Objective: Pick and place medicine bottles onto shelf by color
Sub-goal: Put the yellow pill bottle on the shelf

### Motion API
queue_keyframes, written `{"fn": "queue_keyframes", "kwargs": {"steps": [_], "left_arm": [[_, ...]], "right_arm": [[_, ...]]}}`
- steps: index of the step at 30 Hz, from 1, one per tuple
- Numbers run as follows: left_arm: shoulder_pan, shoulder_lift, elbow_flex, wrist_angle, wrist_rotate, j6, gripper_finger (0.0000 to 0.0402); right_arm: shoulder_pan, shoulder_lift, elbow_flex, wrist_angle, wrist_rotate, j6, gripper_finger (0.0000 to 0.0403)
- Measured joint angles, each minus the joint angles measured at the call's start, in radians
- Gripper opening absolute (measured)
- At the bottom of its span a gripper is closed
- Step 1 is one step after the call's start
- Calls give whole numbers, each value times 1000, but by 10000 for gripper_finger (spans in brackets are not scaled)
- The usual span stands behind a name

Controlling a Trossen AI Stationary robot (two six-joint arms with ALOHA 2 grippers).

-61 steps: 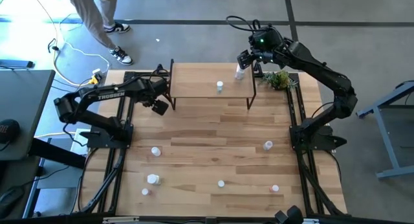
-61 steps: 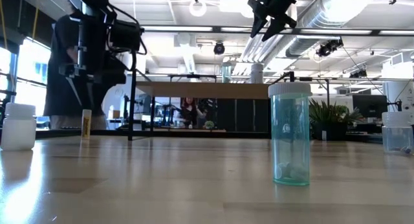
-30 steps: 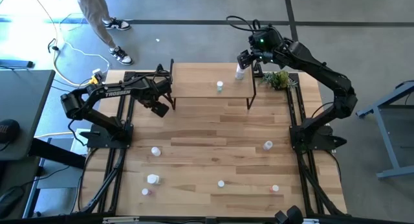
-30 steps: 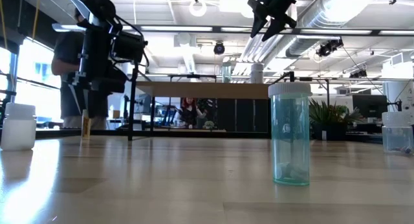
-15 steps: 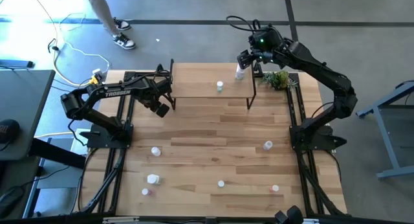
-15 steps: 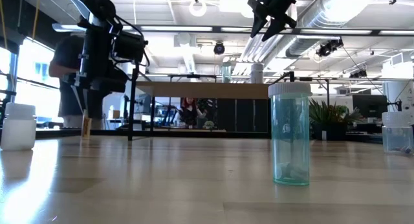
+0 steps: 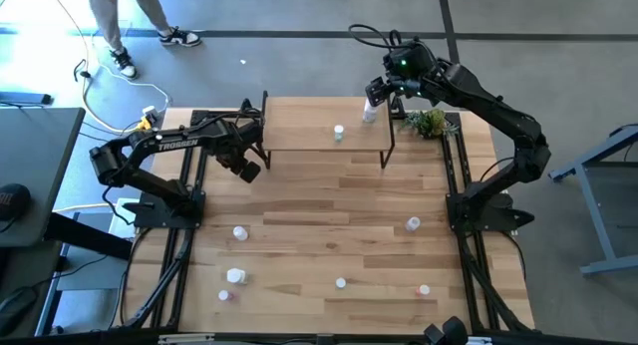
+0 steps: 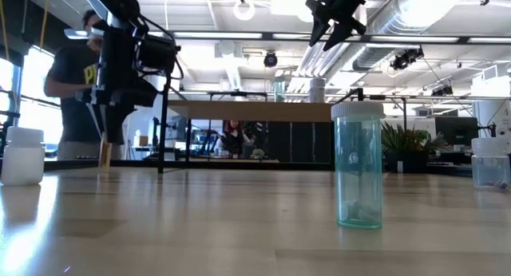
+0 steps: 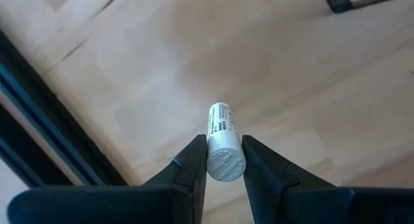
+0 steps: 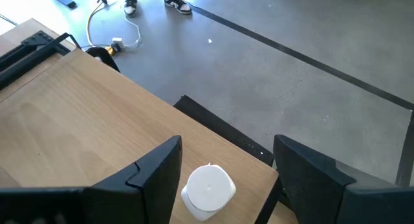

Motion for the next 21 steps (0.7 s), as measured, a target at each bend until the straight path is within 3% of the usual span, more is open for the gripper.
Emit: {"fn": "queue_keyframes", "kwargs": {"steps": [10, 21], "left_arm": [[0, -126, 26, -128, 12, -71, 73], [1, -246, 243, -225, 7, -127, 74]], "right_arm": [[0, 0, 0, 0, 0, 2, 236], [0, 0, 0, 4, 0, 0, 236]]}}
